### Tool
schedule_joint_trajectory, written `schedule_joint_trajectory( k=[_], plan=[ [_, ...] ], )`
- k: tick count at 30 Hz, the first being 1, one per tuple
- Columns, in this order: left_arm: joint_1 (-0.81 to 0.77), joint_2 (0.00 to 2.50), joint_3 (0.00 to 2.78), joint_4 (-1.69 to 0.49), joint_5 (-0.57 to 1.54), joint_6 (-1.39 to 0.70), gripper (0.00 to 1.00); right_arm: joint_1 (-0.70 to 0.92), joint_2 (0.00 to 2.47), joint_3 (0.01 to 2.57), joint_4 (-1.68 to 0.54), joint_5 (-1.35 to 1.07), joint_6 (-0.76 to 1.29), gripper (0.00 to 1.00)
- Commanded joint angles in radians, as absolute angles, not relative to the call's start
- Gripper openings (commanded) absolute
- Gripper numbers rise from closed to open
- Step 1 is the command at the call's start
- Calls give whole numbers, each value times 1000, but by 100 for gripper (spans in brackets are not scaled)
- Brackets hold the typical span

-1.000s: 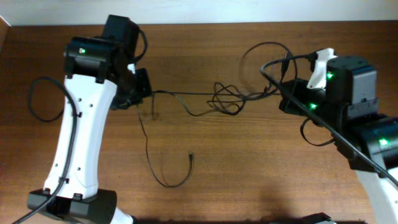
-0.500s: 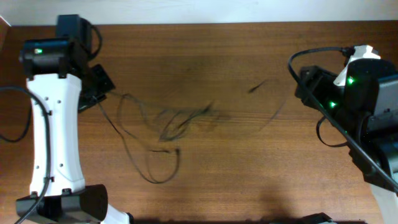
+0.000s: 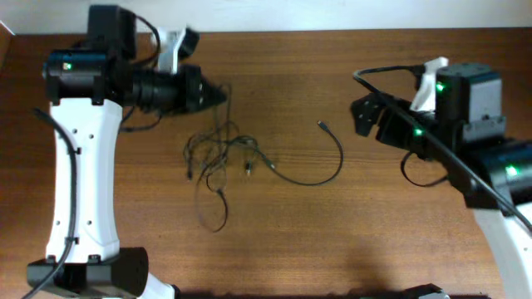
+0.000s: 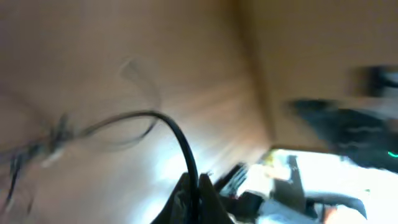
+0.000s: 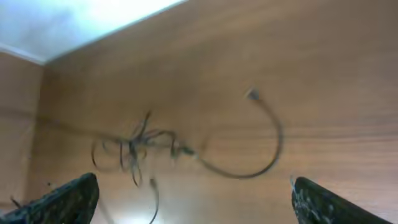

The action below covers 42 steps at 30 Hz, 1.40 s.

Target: Untangle cables

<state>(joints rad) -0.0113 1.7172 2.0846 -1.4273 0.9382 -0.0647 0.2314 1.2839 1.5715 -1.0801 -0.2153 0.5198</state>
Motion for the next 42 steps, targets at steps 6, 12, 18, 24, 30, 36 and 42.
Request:
schedule_joint_trajectory(
  k=[6, 12, 18, 24, 30, 36, 42],
  plan=[
    [-10, 1684, 2558, -1188, 1060, -443, 0, 229, 1346, 1587, -1082, -390, 450, 98],
    [-10, 1684, 2687, -1174, 1012, -524, 0, 229, 1346, 1587, -1053, -513, 449, 98],
    [-25, 1685, 2681, -1230, 1005, -547, 0, 243, 1347, 1587, -904, -685, 465, 98],
    [-104, 1685, 2681, -1227, 1005, -556, 0, 318, 1362, 1587, -835, -683, 487, 98],
    [-211, 1685, 2681, -1228, 1052, -545, 0, 334, 1397, 1587, -780, -677, 532, 98],
    [-282, 1685, 2681, -1227, 1055, -545, 0, 336, 1415, 1587, -781, -686, 531, 99],
    [-295, 1685, 2681, -1227, 1058, -545, 0, 336, 1417, 1587, -875, -686, 455, 98]
  ],
)
